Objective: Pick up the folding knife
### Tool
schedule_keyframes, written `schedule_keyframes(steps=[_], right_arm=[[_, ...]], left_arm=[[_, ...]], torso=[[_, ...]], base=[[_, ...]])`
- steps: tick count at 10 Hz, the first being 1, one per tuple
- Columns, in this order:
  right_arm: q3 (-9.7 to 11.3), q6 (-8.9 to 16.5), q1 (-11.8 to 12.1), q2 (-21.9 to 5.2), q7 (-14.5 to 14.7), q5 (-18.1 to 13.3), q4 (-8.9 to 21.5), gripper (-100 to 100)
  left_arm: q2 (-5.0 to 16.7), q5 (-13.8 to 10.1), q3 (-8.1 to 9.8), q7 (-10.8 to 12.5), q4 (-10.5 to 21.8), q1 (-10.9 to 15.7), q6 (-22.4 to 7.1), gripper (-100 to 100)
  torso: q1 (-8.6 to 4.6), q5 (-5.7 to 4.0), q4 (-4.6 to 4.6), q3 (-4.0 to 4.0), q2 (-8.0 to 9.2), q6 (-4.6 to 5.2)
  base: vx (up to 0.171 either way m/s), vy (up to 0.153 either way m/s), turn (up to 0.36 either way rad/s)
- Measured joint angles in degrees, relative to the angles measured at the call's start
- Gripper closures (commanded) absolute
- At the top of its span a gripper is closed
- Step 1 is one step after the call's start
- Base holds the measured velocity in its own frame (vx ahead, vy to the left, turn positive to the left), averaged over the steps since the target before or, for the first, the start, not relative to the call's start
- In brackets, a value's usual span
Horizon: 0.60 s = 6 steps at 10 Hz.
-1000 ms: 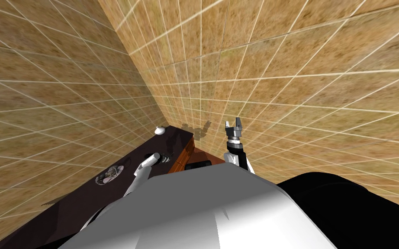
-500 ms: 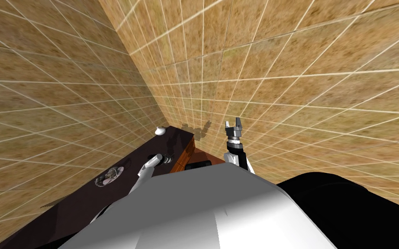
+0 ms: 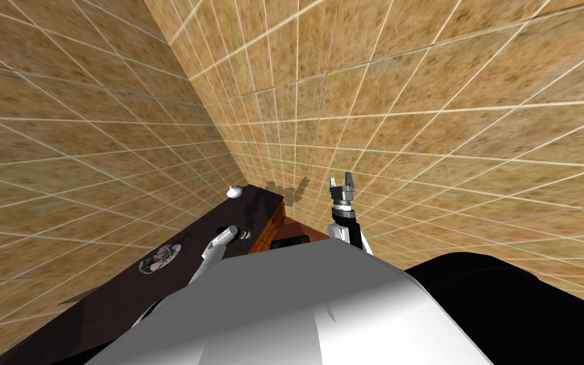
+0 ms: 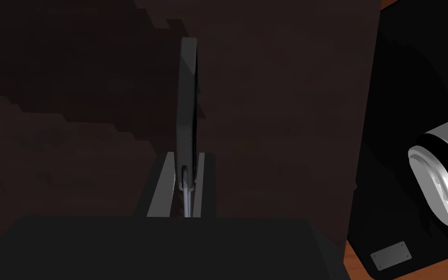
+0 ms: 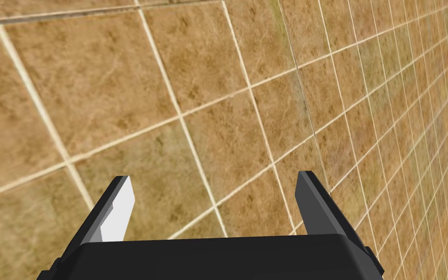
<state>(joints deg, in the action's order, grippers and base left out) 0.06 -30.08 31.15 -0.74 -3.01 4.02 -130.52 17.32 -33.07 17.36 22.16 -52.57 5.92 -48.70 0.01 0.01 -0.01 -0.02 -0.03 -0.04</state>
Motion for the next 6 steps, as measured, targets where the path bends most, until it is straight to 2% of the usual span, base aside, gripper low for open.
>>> schedule_keyframes(steps=[1, 2, 5, 6], right_arm=[[0.00, 0.00, 0.00, 0.00, 0.00, 0.00, 0.00, 0], [0.00, 0.00, 0.00, 0.00, 0.00, 0.00, 0.00, 0], [0.00, 0.00, 0.00, 0.00, 0.00, 0.00, 0.00, 0], [0.00, 0.00, 0.00, 0.00, 0.00, 0.00, 0.00, 0]], left_arm=[[0.00, 0.00, 0.00, 0.00, 0.00, 0.00, 0.00, 0], [0.00, 0.00, 0.00, 0.00, 0.00, 0.00, 0.00, 100], [1.67, -0.71, 0.40, 0.58, -2.63, -0.37, -2.87, 100], [1.73, -0.73, 0.42, 0.61, -2.70, -0.38, -3.05, 0]], torso=[[0.00, 0.00, 0.00, 0.00, 0.00, 0.00], [0.00, 0.00, 0.00, 0.00, 0.00, 0.00], [-0.10, -0.03, 0.03, 0.08, 0.14, -0.01], [-0.06, -0.01, 0.01, 0.05, 0.09, 0.00]], base=[[0.000, 0.000, 0.000], [-0.013, -0.011, -0.004], [-0.027, -0.021, 0.000], [0.000, 0.000, 0.000]])
